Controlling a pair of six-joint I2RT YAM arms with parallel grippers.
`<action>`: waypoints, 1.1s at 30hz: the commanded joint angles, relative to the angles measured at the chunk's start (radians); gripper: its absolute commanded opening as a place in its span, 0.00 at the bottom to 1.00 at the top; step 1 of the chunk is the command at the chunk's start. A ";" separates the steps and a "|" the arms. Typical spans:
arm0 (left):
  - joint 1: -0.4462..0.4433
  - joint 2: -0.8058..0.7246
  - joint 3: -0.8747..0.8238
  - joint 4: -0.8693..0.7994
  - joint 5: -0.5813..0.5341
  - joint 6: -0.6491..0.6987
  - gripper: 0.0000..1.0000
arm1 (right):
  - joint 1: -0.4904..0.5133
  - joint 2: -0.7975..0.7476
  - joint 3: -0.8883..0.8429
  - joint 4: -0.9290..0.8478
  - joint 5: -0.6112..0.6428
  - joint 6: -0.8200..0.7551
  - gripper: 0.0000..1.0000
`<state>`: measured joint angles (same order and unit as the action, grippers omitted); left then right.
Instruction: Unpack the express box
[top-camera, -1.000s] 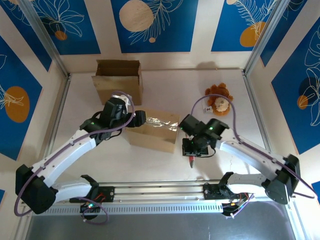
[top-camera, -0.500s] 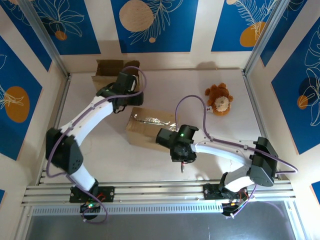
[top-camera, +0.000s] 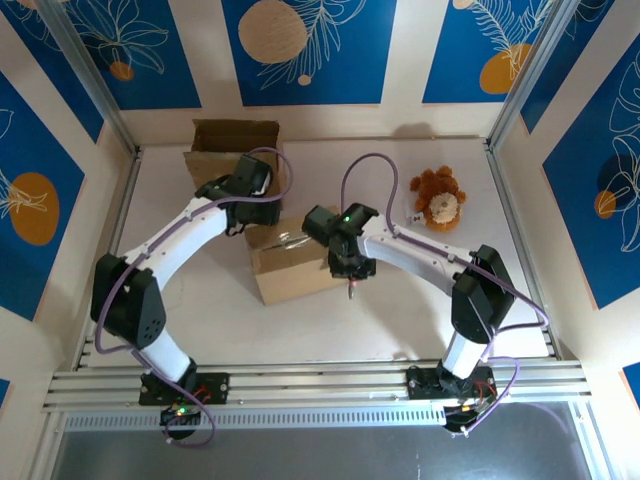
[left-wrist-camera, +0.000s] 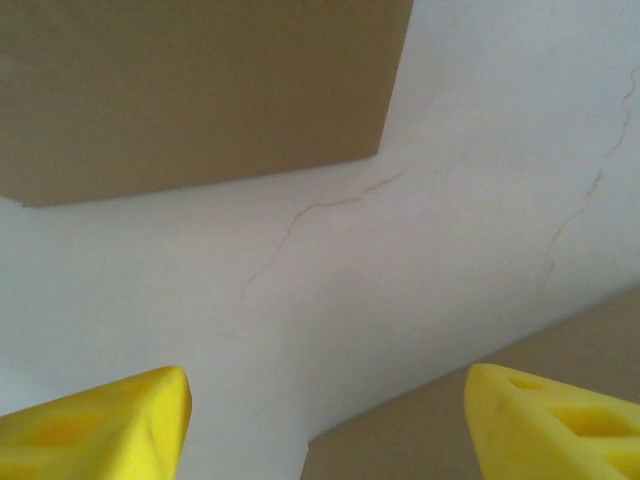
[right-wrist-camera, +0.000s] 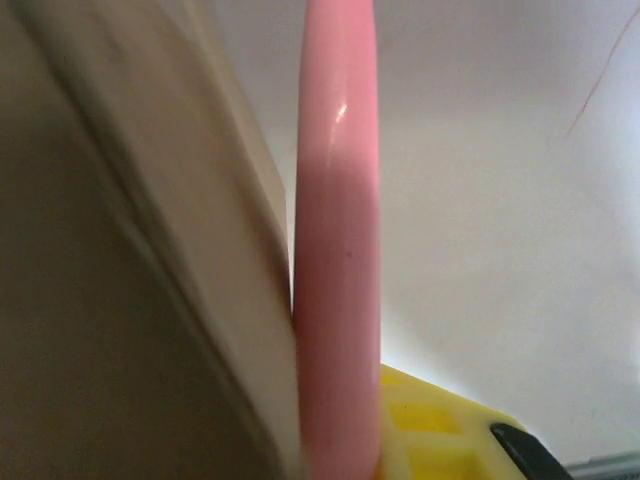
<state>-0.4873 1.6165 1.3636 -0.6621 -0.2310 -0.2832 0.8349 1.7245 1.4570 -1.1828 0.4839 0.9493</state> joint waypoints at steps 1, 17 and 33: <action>-0.013 -0.066 -0.067 -0.107 0.062 -0.027 0.73 | -0.072 0.043 0.095 0.120 -0.004 -0.178 0.00; -0.211 -0.274 -0.252 -0.137 0.151 -0.189 0.73 | -0.270 0.350 0.490 0.298 -0.453 -0.613 0.00; -0.267 -0.452 -0.239 -0.283 0.096 -0.232 0.86 | -0.368 0.264 0.482 0.259 -0.331 -0.588 0.00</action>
<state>-0.7467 1.2098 1.0752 -0.8566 -0.0998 -0.5175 0.5148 2.0933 1.9507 -0.8886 0.0834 0.3321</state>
